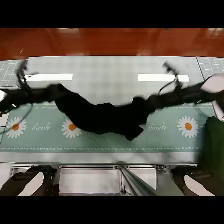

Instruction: Fold the shirts.

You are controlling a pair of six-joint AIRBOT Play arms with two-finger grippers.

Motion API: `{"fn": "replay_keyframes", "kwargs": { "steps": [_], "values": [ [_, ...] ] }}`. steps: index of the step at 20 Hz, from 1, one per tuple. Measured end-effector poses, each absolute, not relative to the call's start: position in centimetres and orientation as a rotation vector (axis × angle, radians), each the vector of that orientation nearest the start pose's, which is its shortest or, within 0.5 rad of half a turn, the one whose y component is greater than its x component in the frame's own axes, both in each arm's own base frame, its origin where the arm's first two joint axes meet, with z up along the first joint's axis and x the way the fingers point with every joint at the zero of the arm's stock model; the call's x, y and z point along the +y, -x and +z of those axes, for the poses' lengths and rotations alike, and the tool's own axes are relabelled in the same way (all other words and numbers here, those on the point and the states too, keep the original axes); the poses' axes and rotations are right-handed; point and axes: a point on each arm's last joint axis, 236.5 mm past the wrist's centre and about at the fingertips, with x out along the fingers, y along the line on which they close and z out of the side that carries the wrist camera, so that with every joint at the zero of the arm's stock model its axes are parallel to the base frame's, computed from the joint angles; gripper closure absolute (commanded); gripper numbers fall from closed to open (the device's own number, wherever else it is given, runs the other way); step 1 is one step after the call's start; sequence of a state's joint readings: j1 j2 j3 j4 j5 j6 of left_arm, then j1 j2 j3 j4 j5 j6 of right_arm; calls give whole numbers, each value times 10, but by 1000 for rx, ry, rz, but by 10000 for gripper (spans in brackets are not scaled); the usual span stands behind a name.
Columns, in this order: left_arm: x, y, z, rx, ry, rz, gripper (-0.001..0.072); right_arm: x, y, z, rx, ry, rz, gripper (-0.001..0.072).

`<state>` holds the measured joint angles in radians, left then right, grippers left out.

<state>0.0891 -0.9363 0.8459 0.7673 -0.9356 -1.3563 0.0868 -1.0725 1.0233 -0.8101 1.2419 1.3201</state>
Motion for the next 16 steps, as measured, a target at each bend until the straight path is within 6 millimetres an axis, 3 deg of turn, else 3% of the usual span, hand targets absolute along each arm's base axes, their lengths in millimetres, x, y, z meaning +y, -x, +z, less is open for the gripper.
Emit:
{"fn": "replay_keyframes", "kwargs": {
  "steps": [2, 4, 7, 9, 11, 13, 16],
  "values": [
    [-90, -383, 178, 679, 576, -375, 685, 150, -352, 170, 966, -342, 614, 683],
    [-73, -385, 266, 478, 525, -375, 685, 125, -364, 256, 775, -270, 573, 683],
    [-58, -353, 380, 214, 435, -369, 685, 108, -343, 355, 562, -158, 538, 683],
    [-55, -317, 442, 56, 375, -357, 685, 105, -316, 404, 440, -99, 521, 682],
    [-57, -276, 485, -73, 317, -341, 685, 103, -284, 439, 337, -53, 499, 682],
    [-62, -236, 515, -179, 263, -321, 685, 101, -252, 463, 257, -15, 472, 682],
    [-73, -188, 529, -247, 173, -290, 685, 96, -208, 477, 203, 27, 423, 682]
  ]
}}
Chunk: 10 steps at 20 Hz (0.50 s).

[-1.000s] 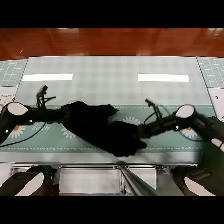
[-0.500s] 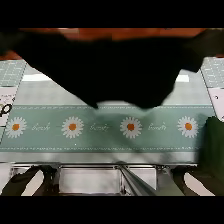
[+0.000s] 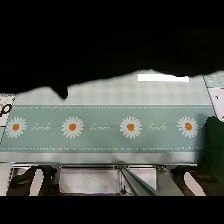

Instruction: Fold the shirts.

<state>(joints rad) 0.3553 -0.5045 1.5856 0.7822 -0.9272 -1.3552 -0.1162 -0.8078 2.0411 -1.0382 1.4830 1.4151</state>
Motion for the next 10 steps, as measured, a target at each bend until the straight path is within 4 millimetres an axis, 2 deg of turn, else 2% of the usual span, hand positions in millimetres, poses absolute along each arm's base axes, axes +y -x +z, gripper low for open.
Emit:
{"fn": "replay_keyframes", "kwargs": {
  "steps": [3, 5, 7, 10],
  "values": [
    [-80, -169, 509, -178, 100, -262, 685, 88, -182, 464, 254, 35, 376, 682],
    [-81, -175, 475, -48, 89, -264, 685, 86, -180, 445, 322, 17, 369, 682],
    [-77, -190, 435, 87, 123, -263, 685, 87, -192, 416, 415, -15, 379, 682],
    [-65, -227, 358, 297, 229, -264, 685, 85, -235, 355, 566, -92, 390, 683]
  ]
}}
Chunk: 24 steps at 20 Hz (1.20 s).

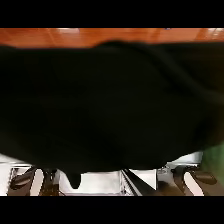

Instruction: Fold the shirts.

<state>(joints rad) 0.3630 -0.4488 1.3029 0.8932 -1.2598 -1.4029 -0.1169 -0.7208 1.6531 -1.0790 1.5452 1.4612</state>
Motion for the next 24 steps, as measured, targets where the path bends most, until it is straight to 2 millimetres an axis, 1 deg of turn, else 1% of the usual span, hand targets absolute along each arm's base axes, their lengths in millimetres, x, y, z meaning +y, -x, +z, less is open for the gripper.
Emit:
{"fn": "replay_keyframes", "kwargs": {
  "steps": [1, 4, 6, 9, 11, 13, 15, 16, 17, 18, 19, 20, 22, 23, 24],
  "values": [
    [-61, -242, 327, 371, 279, -267, 685, 83, -253, 332, 611, -118, 389, 683],
    [-50, -292, 237, 538, 430, -255, 685, 76, -318, 252, 756, -195, 377, 682],
    [-44, -327, 185, 605, 494, -227, 685, 75, -362, 203, 829, -247, 383, 682],
    [-41, -383, 126, 649, 538, -175, 685, 74, -426, 140, 886, -338, 381, 682],
    [-43, -421, 92, 665, 542, -139, 685, 74, -464, 108, 897, -401, 380, 682],
    [-48, -453, 66, 682, 535, -118, 685, 75, -494, 81, 911, -458, 377, 682],
    [-55, -477, 43, 710, 526, -113, 685, 77, -514, 60, 922, -511, 378, 681],
    [-60, -486, 31, 728, 523, -113, 683, 78, -523, 50, 927, -540, 378, 645],
    [-63, -493, 23, 742, 522, -114, 627, 79, -530, 43, 926, -570, 375, 464],
    [-66, -497, 14, 760, 522, -116, 347, 80, -536, 36, 926, -598, 371, 289],
    [-69, -499, 7, 776, 523, -119, 205, 80, -541, 30, 923, -619, 366, 299],
    [-72, -500, 4, 790, 533, -124, 207, 80, -545, 27, 923, -635, 363, 299],
    [-71, -498, 4, 837, 518, -150, 208, 73, -550, 30, 908, -667, 359, 300],
    [-64, -496, 7, 866, 507, -161, 209, 64, -552, 36, 898, -680, 355, 301],
    [-52, -493, 11, 891, 501, -162, 209, 53, -551, 43, 894, -690, 354, 306]
  ]
}}
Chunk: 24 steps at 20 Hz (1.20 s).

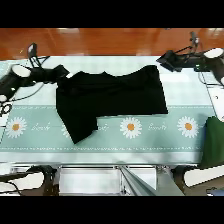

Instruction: Fold the shirts.

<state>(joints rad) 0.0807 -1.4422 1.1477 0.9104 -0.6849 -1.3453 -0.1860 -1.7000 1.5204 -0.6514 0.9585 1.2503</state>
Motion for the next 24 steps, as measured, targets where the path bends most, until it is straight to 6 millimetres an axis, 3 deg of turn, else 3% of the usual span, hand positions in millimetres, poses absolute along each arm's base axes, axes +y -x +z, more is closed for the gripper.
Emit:
{"fn": "replay_keyframes", "kwargs": {
  "steps": [3, 6, 10, 13, 17, 24],
  "values": [
    [-8, -466, 20, 1000, 535, -151, 209, 16, -527, 64, 930, -715, 369, 306],
    [35, -419, 15, 1076, 584, -95, 208, -13, -481, 56, 1012, -734, 344, 306],
    [47, -331, -33, 1201, 745, -33, 209, -12, -413, 16, 1078, -776, 284, 306],
    [35, -288, -63, 1236, 941, -11, 208, 0, -375, -8, 1108, -792, 268, 306],
    [26, -273, -79, 1226, 1090, -11, 208, 10, -355, -16, 1113, -803, 273, 306],
    [9, -303, -90, 1139, 1167, -62, 209, 15, -349, -17, 1110, -814, 286, 306]
  ]
}}
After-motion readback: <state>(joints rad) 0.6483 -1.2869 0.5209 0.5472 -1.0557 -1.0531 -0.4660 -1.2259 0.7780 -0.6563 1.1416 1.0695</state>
